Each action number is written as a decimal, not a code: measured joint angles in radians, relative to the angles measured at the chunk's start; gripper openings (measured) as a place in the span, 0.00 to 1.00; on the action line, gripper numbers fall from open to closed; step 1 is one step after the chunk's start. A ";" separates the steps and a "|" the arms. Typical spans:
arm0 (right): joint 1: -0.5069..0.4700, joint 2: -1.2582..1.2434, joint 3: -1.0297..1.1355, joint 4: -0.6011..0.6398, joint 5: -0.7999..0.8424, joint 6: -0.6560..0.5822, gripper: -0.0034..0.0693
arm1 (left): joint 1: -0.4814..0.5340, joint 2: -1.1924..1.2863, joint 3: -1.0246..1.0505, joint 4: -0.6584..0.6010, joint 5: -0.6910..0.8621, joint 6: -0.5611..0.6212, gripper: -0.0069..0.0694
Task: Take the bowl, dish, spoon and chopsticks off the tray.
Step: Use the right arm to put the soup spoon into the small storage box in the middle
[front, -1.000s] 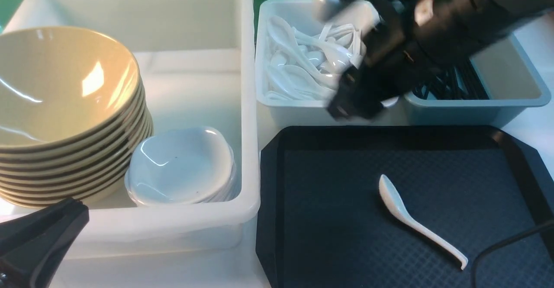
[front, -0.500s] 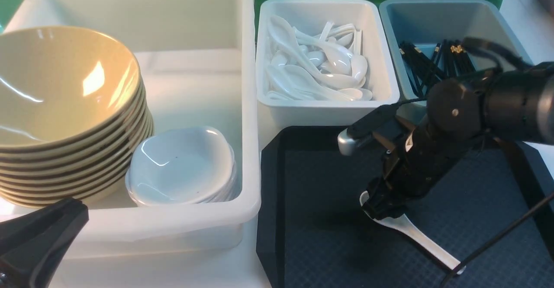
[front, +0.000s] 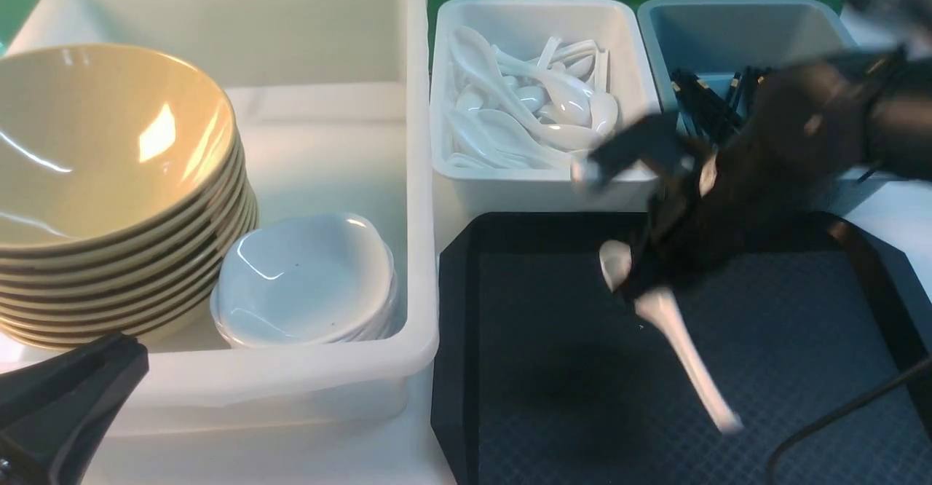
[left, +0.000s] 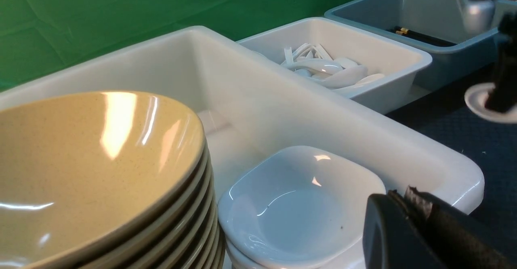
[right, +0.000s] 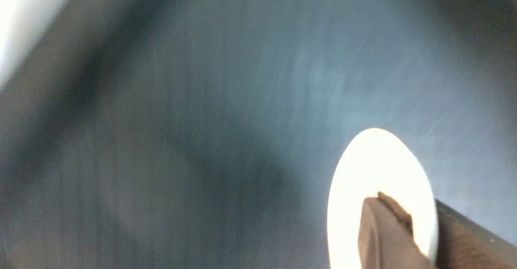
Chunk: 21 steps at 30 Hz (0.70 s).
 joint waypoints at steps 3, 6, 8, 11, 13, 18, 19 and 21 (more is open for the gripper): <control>0.000 -0.044 -0.067 0.000 -0.201 -0.011 0.20 | 0.000 0.000 0.000 0.000 0.000 0.000 0.09; 0.000 -0.034 -0.096 0.000 -0.567 -0.037 0.20 | 0.000 0.000 0.000 0.000 -0.001 0.000 0.09; -0.002 0.011 -0.110 0.000 -0.795 -0.064 0.21 | 0.000 0.000 0.000 0.000 -0.001 0.000 0.09; -0.019 0.110 -0.178 0.002 -0.937 -0.070 0.30 | 0.000 0.000 0.000 0.000 -0.001 0.000 0.09; -0.029 0.153 -0.216 0.004 -0.925 -0.070 0.42 | 0.000 0.000 0.000 0.000 -0.001 0.000 0.09; -0.038 0.173 -0.327 0.004 -0.766 -0.073 0.67 | 0.000 0.000 0.000 0.001 -0.001 0.000 0.09; -0.039 0.135 -0.362 0.004 -0.686 -0.078 0.69 | 0.000 0.000 0.000 0.001 -0.001 0.000 0.09; -0.039 0.102 -0.381 0.004 -0.625 -0.078 0.69 | 0.000 0.000 0.000 0.001 -0.001 0.000 0.09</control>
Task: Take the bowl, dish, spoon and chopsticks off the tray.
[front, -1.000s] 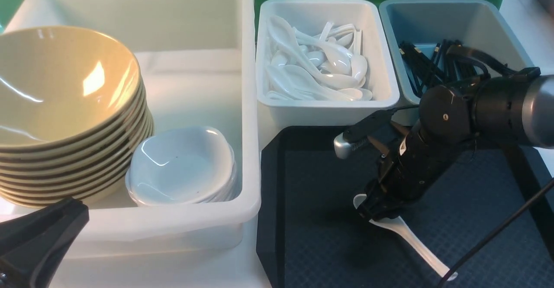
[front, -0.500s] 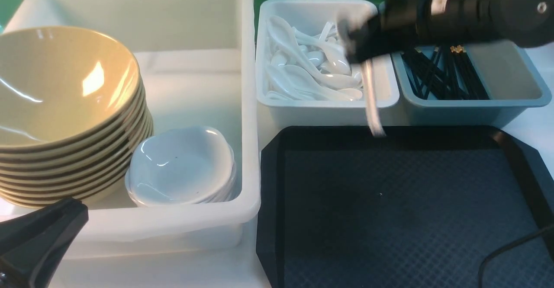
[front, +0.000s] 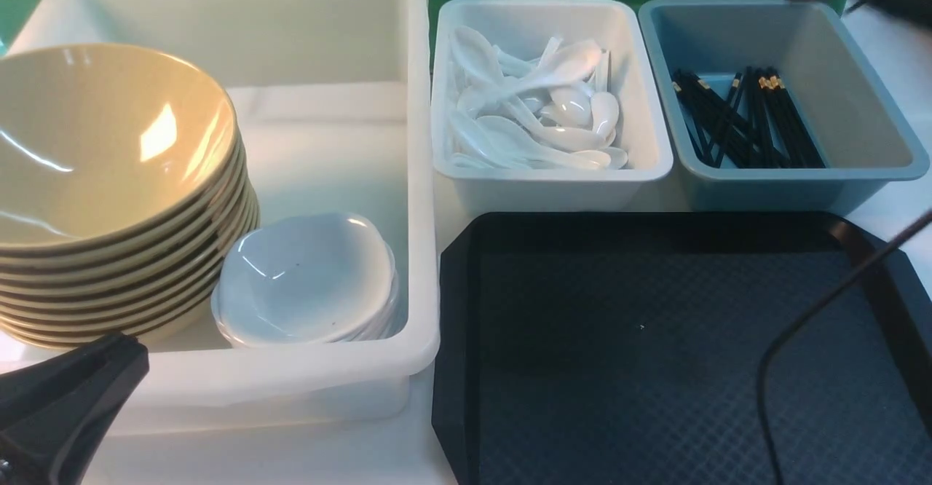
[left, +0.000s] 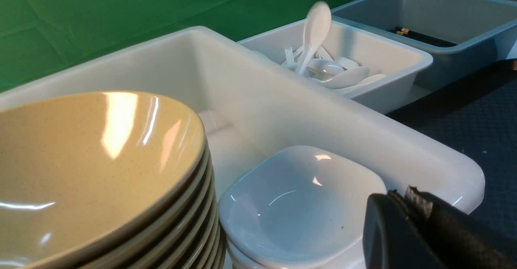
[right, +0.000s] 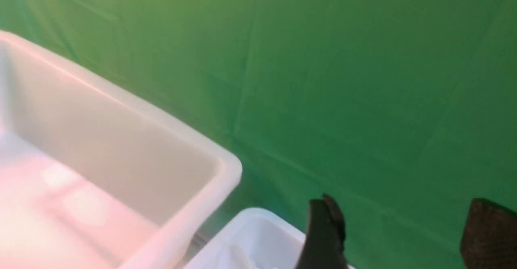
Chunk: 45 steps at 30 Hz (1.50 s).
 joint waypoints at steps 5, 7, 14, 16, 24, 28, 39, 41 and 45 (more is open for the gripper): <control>0.000 -0.267 -0.038 -0.019 0.378 -0.017 0.33 | 0.000 0.000 0.000 0.000 -0.002 0.000 0.09; 0.000 -0.378 -0.011 -0.029 0.482 -0.044 0.17 | 0.000 0.000 0.000 0.000 -0.002 -0.001 0.09; 0.000 -0.736 0.401 -0.034 0.372 -0.038 0.09 | 0.000 0.000 0.000 0.000 -0.002 -0.001 0.09; 0.000 -0.847 0.615 -0.034 0.252 -0.033 0.09 | 0.000 0.000 0.000 0.000 -0.002 -0.001 0.09; 0.000 -1.058 1.255 -0.033 -0.217 0.038 0.10 | 0.000 0.000 0.000 0.000 0.005 -0.001 0.09; 0.000 -1.065 1.436 -0.030 -0.378 0.054 0.10 | 0.000 0.000 0.000 0.000 0.005 -0.001 0.09; 0.000 -1.073 1.641 -0.004 -0.426 0.131 0.11 | 0.000 0.000 0.000 0.000 0.006 -0.001 0.09; 0.000 -1.084 1.650 0.013 -0.431 0.132 0.11 | 0.000 0.000 0.000 0.000 0.007 -0.001 0.09; 0.000 -1.157 1.653 0.027 -0.390 0.146 0.12 | 0.000 0.000 0.000 0.000 0.013 -0.001 0.09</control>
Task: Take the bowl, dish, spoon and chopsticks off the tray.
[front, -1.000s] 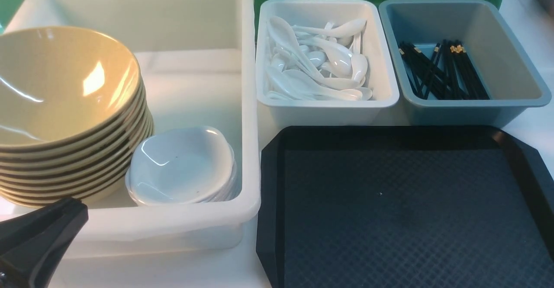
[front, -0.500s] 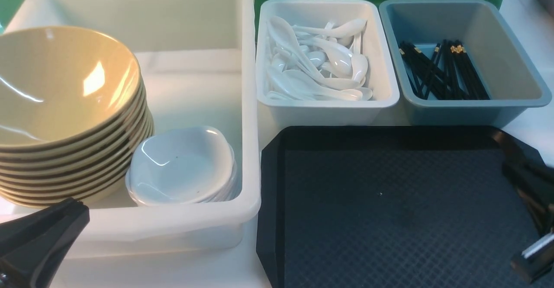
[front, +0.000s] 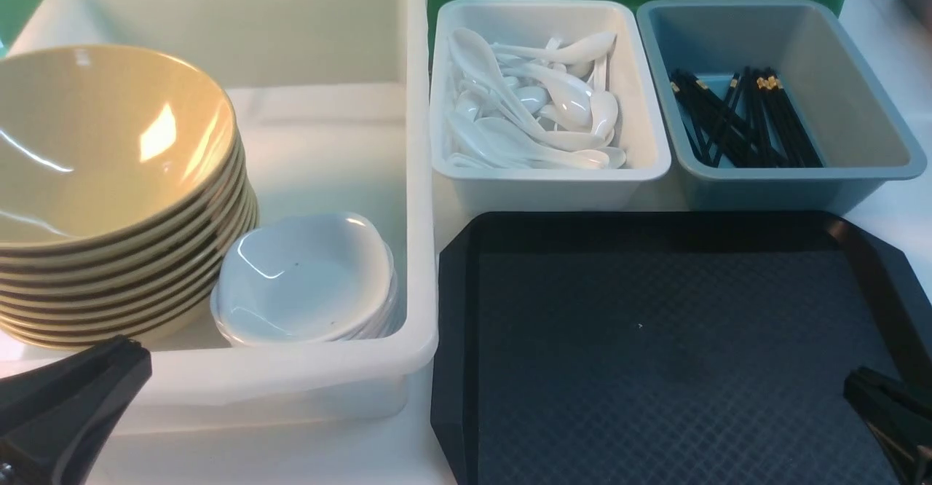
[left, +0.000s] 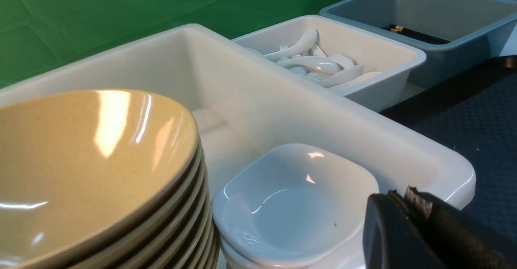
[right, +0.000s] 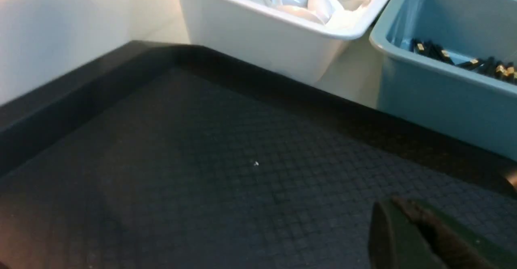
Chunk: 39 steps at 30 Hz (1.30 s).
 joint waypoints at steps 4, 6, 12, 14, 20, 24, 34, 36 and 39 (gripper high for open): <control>0.000 -0.127 0.001 0.001 0.037 0.003 0.13 | 0.000 0.000 0.000 0.000 0.000 0.000 0.09; 0.000 -0.169 0.001 0.002 0.048 -0.009 0.13 | 0.000 0.000 0.000 0.000 0.000 0.000 0.09; 0.000 -0.339 0.001 0.003 0.171 -0.130 0.13 | 0.000 0.000 0.000 0.000 0.003 0.000 0.09; 0.000 -0.351 0.001 0.003 0.197 -0.136 0.13 | 0.000 0.000 0.000 0.000 0.003 0.000 0.09; -0.020 -0.369 0.001 0.003 0.229 -0.147 0.14 | 0.000 0.000 0.000 0.000 0.006 0.000 0.09; -0.155 -0.432 0.001 -0.021 0.269 -0.074 0.15 | 0.000 0.000 0.000 0.000 0.013 0.000 0.09; -0.430 -0.589 0.001 -0.102 0.420 0.042 0.15 | 0.000 -0.001 0.000 0.000 0.023 0.000 0.09; -0.450 -0.589 0.001 -0.103 0.473 0.069 0.15 | 0.000 -0.001 0.000 0.000 0.027 0.000 0.09; -0.456 -0.589 0.001 -0.106 0.563 0.118 0.15 | 0.000 -0.001 0.000 0.000 0.033 0.000 0.09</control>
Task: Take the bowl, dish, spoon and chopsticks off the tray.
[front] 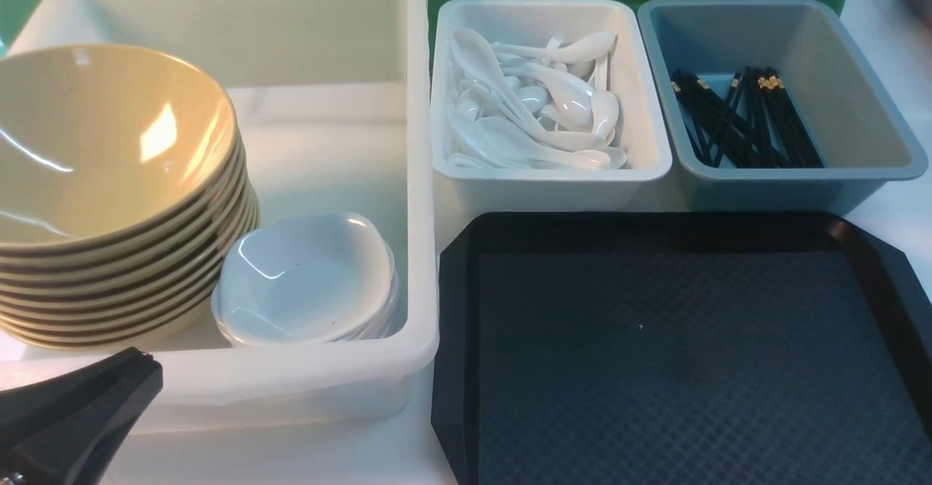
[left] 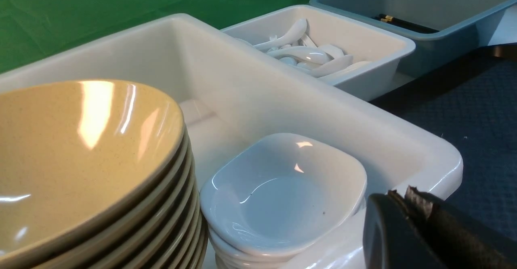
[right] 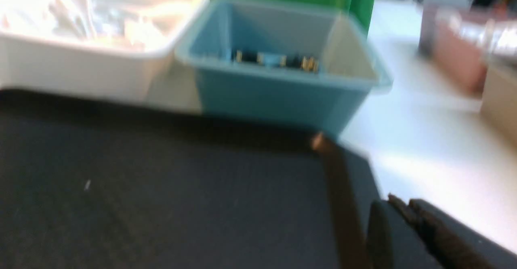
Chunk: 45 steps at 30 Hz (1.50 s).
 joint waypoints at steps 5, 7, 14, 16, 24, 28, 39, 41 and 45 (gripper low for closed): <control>-0.003 0.000 0.000 0.000 0.042 0.017 0.15 | 0.000 0.000 0.000 0.000 0.012 0.000 0.09; -0.003 0.000 0.000 0.000 0.042 0.017 0.15 | 0.000 0.000 0.000 0.000 0.013 0.000 0.09; -0.003 0.000 0.000 0.000 0.042 0.017 0.16 | 0.000 0.000 0.000 0.000 0.018 0.000 0.09; -0.003 0.000 0.000 0.000 0.042 0.017 0.16 | 0.000 0.000 0.000 0.000 0.018 0.000 0.09; -0.003 0.000 0.000 0.000 0.042 0.017 0.18 | 0.000 0.000 0.000 0.000 0.018 0.000 0.09; -0.003 0.000 0.000 0.000 0.042 0.017 0.18 | 0.000 0.000 0.000 0.000 0.018 0.000 0.09; -0.003 0.000 0.000 0.000 0.042 0.017 0.18 | 0.000 -0.153 0.101 0.188 -0.232 -0.141 0.09; -0.003 0.000 0.000 0.000 0.042 0.017 0.19 | 0.000 -0.177 0.148 0.282 -0.330 -0.241 0.09; -0.003 0.000 0.000 0.000 0.042 0.018 0.20 | 0.000 -0.202 0.269 0.543 -0.487 -0.514 0.09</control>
